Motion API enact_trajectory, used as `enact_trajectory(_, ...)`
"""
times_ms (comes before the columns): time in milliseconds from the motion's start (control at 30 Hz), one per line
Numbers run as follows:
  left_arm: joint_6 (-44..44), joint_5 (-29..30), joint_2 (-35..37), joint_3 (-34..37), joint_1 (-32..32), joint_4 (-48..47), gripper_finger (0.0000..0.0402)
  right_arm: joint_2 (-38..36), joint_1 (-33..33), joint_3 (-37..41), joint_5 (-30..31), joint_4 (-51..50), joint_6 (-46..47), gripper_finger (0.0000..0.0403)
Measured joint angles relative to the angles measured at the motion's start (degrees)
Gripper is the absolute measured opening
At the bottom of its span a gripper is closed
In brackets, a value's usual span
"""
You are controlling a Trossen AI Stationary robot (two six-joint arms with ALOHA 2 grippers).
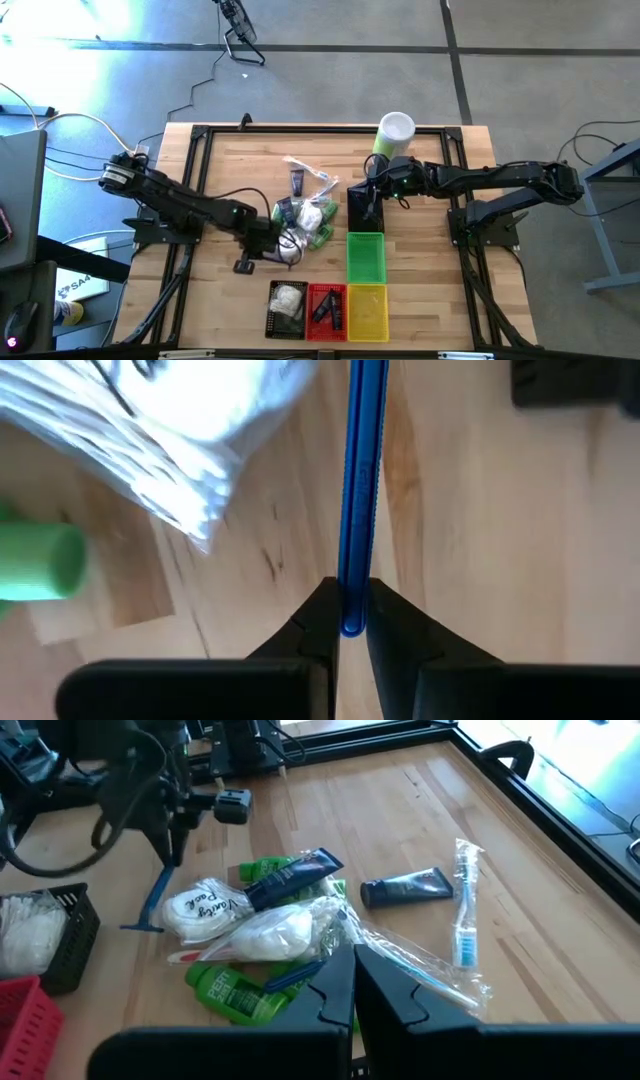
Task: Pick & Place Travel size toiletries
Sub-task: Put the razor into the top black bin
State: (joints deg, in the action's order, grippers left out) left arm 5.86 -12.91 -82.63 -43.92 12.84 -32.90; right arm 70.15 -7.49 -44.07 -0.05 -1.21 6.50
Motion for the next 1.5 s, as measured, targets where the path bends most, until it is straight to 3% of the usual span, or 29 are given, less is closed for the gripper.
enact_trajectory(300, -2.59, 3.33, 0.07, -7.57, -0.02, -4.87, 0.0031, 0.01, 0.0, 0.0, -0.14, -2.08, -1.68, 0.0002)
enact_trajectory(500, -4.8, 9.01, 0.09, -11.77, -0.22, -6.15, 0.0031, 0.02, 0.0, 0.0, -2.38, -3.53, -3.19, 0.0002)
enact_trajectory(700, -10.39, 10.75, 0.09, -15.85, -6.27, -6.26, 0.0031, -0.53, -0.02, 0.0, -4.83, -4.15, -4.89, 0.0002)
enact_trajectory(933, -20.26, 6.64, 0.15, -19.56, -16.46, -4.13, 0.003, -2.66, -0.04, -0.02, -4.45, -6.28, -5.91, 0.0002)
enact_trajectory(1167, -23.71, 1.27, 0.15, -23.16, -25.39, 2.87, 0.003, -7.33, -0.04, -0.02, -4.35, -11.69, -6.5, 0.0002)
enact_trajectory(1500, -23.45, -11.62, 0.18, -27.54, -30.29, 18.4, 0.003, -10.88, -0.04, -0.02, -3.93, -10.26, -7.74, 0.0002)
